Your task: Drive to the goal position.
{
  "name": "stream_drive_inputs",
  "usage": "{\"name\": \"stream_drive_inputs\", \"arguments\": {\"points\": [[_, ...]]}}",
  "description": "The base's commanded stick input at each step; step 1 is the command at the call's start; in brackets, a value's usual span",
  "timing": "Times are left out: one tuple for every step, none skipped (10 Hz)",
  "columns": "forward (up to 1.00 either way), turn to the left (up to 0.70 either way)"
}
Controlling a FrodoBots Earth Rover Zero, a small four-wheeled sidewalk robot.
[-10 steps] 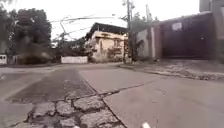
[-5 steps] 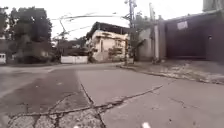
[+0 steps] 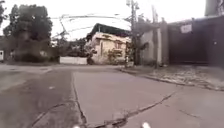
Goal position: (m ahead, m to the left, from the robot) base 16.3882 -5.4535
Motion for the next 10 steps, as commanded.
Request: {"name": "stream_drive_inputs", "arguments": {"points": [[0.85, 0.01], [0.85, 0.01], [0.85, 0.01], [0.85, 0.01], [0.85, 0.01], [0.85, 0.01], [0.85, 0.01], [0.85, 0.01], [0.85, 0.01], [0.85, 0.01]]}}
